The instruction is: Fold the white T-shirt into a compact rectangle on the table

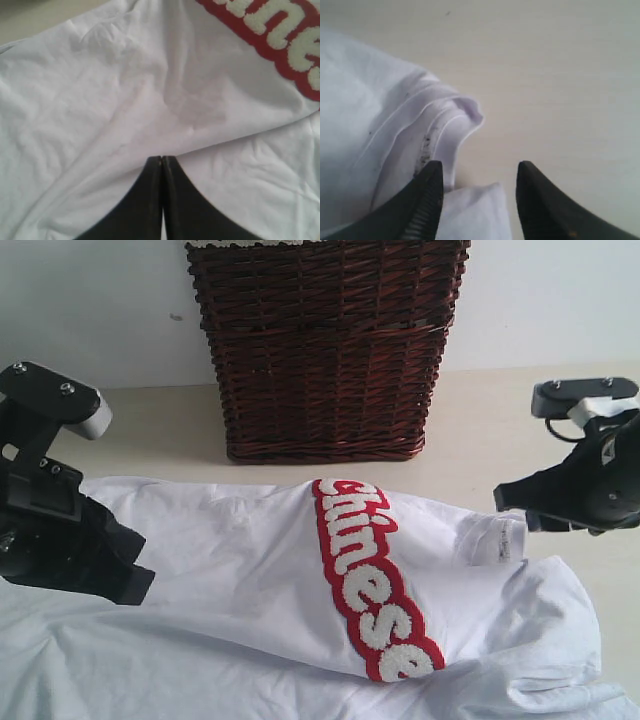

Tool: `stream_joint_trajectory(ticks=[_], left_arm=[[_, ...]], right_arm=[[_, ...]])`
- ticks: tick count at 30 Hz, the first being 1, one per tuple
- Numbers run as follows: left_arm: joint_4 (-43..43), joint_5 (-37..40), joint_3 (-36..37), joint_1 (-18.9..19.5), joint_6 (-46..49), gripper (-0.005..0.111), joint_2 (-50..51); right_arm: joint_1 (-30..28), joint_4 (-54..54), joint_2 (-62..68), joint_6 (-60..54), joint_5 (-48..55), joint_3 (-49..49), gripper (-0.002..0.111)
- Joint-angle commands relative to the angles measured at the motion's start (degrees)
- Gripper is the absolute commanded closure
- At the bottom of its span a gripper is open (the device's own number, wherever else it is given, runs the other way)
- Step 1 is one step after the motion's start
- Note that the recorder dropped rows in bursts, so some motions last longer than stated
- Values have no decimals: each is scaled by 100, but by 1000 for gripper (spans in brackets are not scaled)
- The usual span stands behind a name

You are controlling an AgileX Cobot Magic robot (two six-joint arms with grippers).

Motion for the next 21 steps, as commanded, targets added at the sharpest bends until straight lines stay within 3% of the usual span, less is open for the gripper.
stream_joint_trajectory(ticks=[1, 15, 18, 21], left_arm=[[-49, -133, 48, -42, 0, 107, -50], [-62, -189, 43, -42, 0, 107, -50], [-62, -204, 43, -42, 0, 107, -50], [-62, -232, 43, -42, 0, 107, -50]], right_arm=[[-50, 857, 403, -910, -375, -56, 62], [-50, 1144, 976, -1087, -984, -258, 65], [-37, 1144, 1056, -1384, -1028, -258, 82], [-37, 1158, 1059, -1770, -1013, -258, 109]])
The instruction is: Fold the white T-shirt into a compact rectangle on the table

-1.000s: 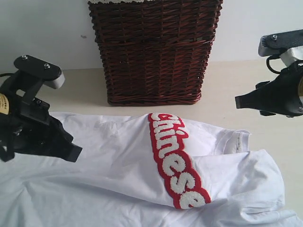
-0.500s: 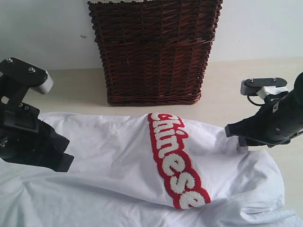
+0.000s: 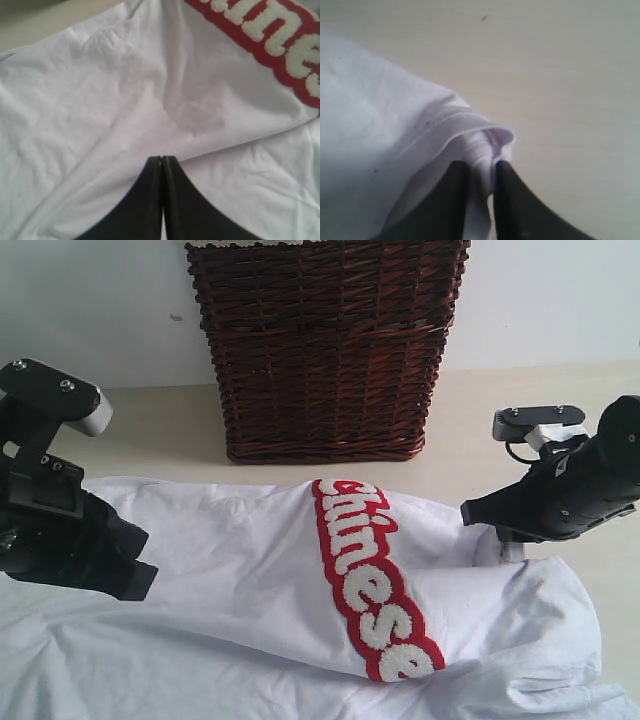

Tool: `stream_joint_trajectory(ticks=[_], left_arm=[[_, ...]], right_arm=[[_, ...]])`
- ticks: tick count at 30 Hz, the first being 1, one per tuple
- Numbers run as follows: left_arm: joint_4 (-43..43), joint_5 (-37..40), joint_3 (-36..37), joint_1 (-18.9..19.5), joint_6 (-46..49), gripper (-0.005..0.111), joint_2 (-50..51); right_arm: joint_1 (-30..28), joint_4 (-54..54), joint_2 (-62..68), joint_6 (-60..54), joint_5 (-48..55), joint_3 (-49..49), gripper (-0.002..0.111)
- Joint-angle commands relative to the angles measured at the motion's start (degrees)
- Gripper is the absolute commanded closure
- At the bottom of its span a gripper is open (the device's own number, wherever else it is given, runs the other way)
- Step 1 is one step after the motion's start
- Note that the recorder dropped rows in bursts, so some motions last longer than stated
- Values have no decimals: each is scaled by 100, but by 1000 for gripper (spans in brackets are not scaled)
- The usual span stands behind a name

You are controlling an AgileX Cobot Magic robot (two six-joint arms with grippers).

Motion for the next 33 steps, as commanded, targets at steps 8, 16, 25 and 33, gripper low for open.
stream_joint_trajectory(ticks=[8, 16, 25, 33], left_arm=[[-62, -200, 33, -42, 0, 107, -50], [-62, -370, 33, -42, 43, 107, -50], [-46, -387, 33, -42, 127, 107, -50], [24, -453, 33, -42, 127, 107, -50]], right_arm=[[-26, 1, -768, -781, -157, -36, 108], [896, -46, -1889, -1815, -122, 114, 108], [2529, 9, -2219, -2940, 916, 877, 108], [3408, -21, -2208, -3467, 1152, 1221, 108]])
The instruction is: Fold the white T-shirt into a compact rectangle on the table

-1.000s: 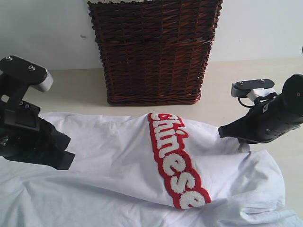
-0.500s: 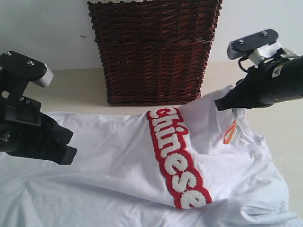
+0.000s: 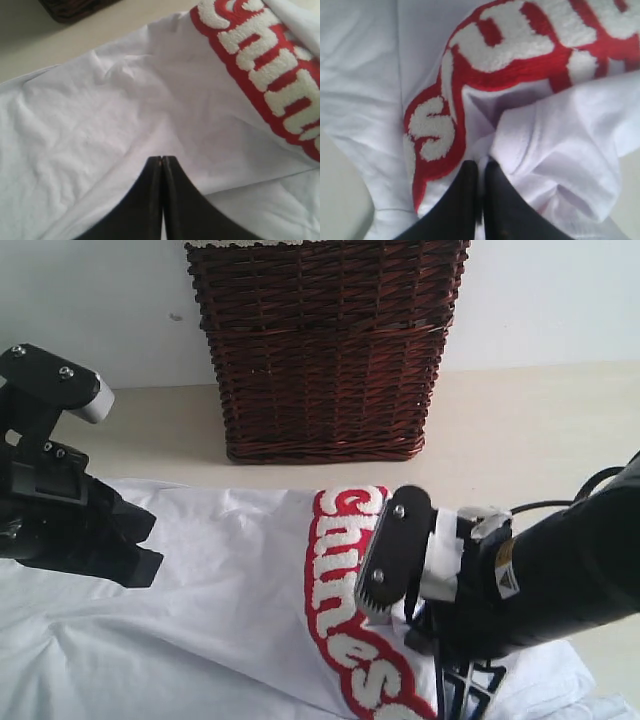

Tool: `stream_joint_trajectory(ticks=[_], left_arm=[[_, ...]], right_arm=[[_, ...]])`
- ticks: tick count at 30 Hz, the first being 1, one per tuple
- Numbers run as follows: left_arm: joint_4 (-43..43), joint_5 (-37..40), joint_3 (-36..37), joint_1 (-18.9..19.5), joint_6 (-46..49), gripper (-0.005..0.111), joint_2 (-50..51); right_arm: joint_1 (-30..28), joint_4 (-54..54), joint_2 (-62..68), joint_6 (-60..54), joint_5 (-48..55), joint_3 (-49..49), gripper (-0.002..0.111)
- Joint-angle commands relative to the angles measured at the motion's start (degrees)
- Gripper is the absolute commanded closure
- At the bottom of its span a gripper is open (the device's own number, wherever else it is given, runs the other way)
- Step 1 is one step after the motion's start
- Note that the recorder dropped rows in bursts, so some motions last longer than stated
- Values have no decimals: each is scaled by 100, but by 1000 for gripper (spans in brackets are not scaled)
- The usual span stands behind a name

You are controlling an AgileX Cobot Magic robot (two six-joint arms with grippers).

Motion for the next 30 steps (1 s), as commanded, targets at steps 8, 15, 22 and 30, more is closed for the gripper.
stream_joint_trajectory(ticks=[8, 15, 22, 30], left_arm=[[33, -144, 186, -42, 25, 107, -45], [33, -304, 292, -42, 25, 107, -13], [33, -332, 292, -42, 25, 107, -13], [33, -409, 292, -42, 25, 107, -13]], right_arm=[[-377, -1112, -34, 3230, -354, -326, 98], [-570, -2661, -120, 5029, 568, -389, 52], [-601, -4070, -629, 6642, 316, -541, 38], [-870, -2593, 118, 5066, 357, -1187, 38]])
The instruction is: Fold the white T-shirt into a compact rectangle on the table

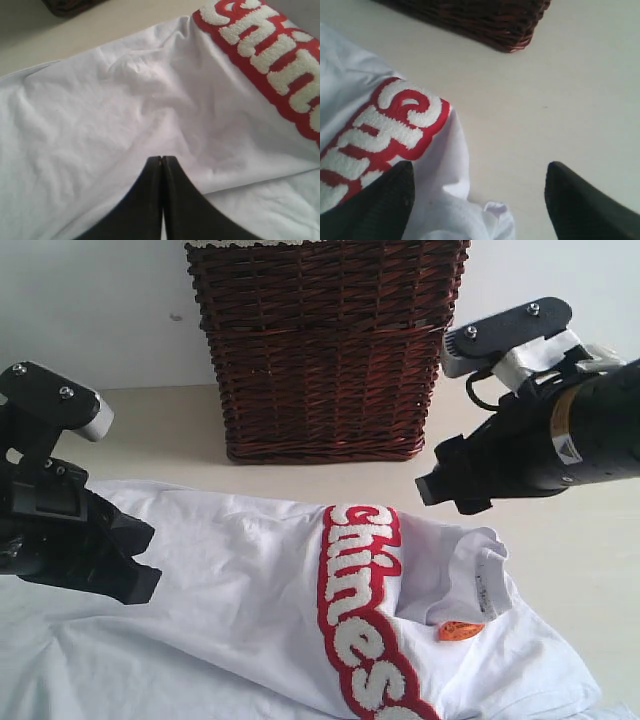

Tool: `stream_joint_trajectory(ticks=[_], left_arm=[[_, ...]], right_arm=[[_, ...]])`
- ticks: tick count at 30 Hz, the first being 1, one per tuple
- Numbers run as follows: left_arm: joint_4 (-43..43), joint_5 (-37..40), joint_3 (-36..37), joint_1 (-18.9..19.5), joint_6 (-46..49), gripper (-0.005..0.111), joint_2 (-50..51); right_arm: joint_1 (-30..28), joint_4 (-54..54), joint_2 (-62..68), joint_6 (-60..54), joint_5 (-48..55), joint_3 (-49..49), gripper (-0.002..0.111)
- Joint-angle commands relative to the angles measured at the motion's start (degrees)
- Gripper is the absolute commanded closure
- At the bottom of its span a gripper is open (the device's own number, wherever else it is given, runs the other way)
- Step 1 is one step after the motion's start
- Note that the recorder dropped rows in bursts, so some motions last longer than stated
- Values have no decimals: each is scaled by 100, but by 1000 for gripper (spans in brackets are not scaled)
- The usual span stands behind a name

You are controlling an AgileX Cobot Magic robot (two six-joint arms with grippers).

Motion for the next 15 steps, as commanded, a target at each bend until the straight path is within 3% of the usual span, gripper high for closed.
stream_joint_trajectory(ticks=[1, 3, 8, 15], left_arm=[[-6, -132, 23, -42, 14, 107, -4], [-6, -130, 23, -42, -3, 107, -4], [-49, -97, 23, -42, -27, 107, -4], [-59, -20, 23, -42, -27, 107, -4]], right_arm=[[-19, 1376, 646, -1891, -142, -152, 38], [-19, 1503, 1056, -2131, -333, -166, 38], [-138, 196, 1790, -458, -165, -632, 43], [-153, 1279, 2787, -1651, 1311, -1656, 48]])
